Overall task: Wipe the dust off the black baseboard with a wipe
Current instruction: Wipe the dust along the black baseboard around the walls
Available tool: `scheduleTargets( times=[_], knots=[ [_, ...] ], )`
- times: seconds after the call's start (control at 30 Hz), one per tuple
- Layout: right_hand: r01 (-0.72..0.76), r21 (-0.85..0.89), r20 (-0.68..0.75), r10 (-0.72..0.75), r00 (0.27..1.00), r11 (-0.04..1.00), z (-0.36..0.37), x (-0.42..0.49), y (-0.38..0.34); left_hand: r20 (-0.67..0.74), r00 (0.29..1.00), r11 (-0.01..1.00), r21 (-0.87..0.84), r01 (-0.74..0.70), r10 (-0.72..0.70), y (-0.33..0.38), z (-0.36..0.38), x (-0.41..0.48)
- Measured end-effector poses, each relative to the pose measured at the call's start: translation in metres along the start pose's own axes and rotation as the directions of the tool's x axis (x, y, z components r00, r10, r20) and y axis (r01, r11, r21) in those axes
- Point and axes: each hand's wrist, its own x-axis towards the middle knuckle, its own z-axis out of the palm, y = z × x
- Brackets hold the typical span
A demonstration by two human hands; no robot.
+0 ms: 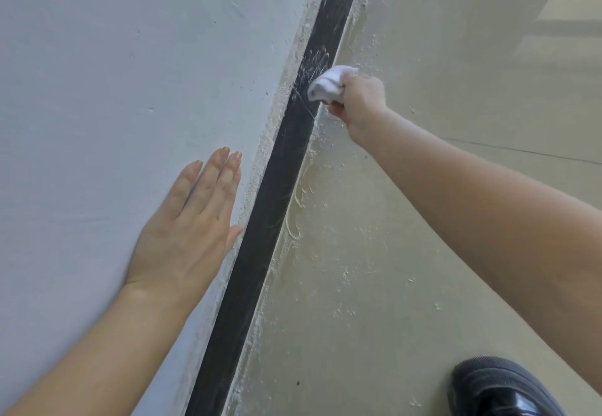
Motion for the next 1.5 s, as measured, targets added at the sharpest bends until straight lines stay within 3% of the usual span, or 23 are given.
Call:
scheduleTargets(
  times=[0.07,0.13,0.2,0.27,0.37,0.47,0.67,0.73,0.83,0.9,0.97,1.07,1.17,1.27,1.33,1.4,1.5],
  knots=[
    [0.014,-0.136,0.002,-0.014,1.000,0.991,-0.006,-0.011,0.012,0.014,1.000,0.999,-0.049,0.017,-0.017,0.001,0.001,0.000],
    [-0.102,-0.316,0.109,0.143,0.984,0.943,-0.009,-0.038,0.034,-0.002,1.000,0.996,-0.089,0.021,-0.021,0.001,0.001,0.001],
    [-0.223,-0.454,0.269,0.371,0.889,0.863,-0.005,-0.069,0.053,-0.005,1.000,0.989,-0.146,0.027,-0.028,0.002,0.000,0.003],
    [-0.253,-0.496,0.346,0.457,0.820,0.830,0.005,-0.084,0.062,-0.006,0.999,0.985,-0.172,0.031,-0.033,0.002,-0.001,0.003],
    [-0.261,-0.375,0.278,0.376,0.884,0.890,0.017,-0.070,0.044,-0.014,0.999,0.981,-0.189,0.035,-0.038,0.002,0.000,0.003],
    [-0.172,-0.261,0.216,0.231,0.949,0.950,0.023,-0.046,0.009,-0.025,0.999,0.981,-0.191,0.038,-0.043,0.003,0.000,0.003],
    [-0.118,0.093,-0.004,0.119,0.993,0.989,0.009,-0.021,-0.019,-0.037,0.998,0.977,-0.211,0.041,-0.050,0.004,-0.001,0.005],
    [-0.131,-0.057,0.001,0.131,0.991,0.990,0.003,-0.029,0.001,-0.031,0.998,0.975,-0.219,0.044,-0.052,0.004,-0.002,0.005],
    [-0.169,-0.294,0.180,0.228,0.957,0.941,0.014,-0.060,0.030,-0.003,0.999,0.971,-0.233,0.047,-0.049,0.003,-0.004,0.006],
    [-0.078,-0.327,0.188,0.146,0.971,0.942,0.029,-0.062,0.031,0.027,0.998,0.966,-0.253,0.053,-0.048,0.002,-0.006,0.007],
    [0.004,-0.281,0.153,0.041,0.987,0.960,0.037,-0.049,0.018,0.060,0.996,0.945,-0.318,0.075,-0.058,0.003,-0.010,0.008],
    [0.018,-0.068,0.068,-0.014,0.998,0.997,0.027,-0.023,-0.007,0.092,0.994,0.908,-0.409,0.089,-0.056,0.005,-0.014,0.019],
    [0.105,-0.015,-0.018,-0.105,0.994,0.994,0.008,-0.010,-0.018,0.061,0.997,0.908,-0.413,0.070,-0.049,0.003,-0.012,0.049],
    [0.020,-0.188,0.058,-0.009,0.998,0.982,-0.009,-0.015,0.001,0.002,0.998,0.925,-0.376,0.060,-0.064,-0.002,-0.008,0.096],
    [-0.028,-0.343,0.181,0.096,0.979,0.939,-0.015,-0.023,0.023,-0.002,0.998,0.941,-0.334,0.062,-0.067,-0.007,-0.005,0.126],
    [-0.071,-0.448,0.291,0.221,0.931,0.891,-0.017,-0.033,0.042,0.009,0.998,0.958,-0.280,0.055,-0.054,-0.014,-0.007,0.150],
    [-0.200,-0.534,0.340,0.425,0.839,0.821,-0.014,-0.048,0.061,0.050,0.999,0.979,-0.205,0.019,-0.009,-0.025,-0.017,0.172]
  ],
)
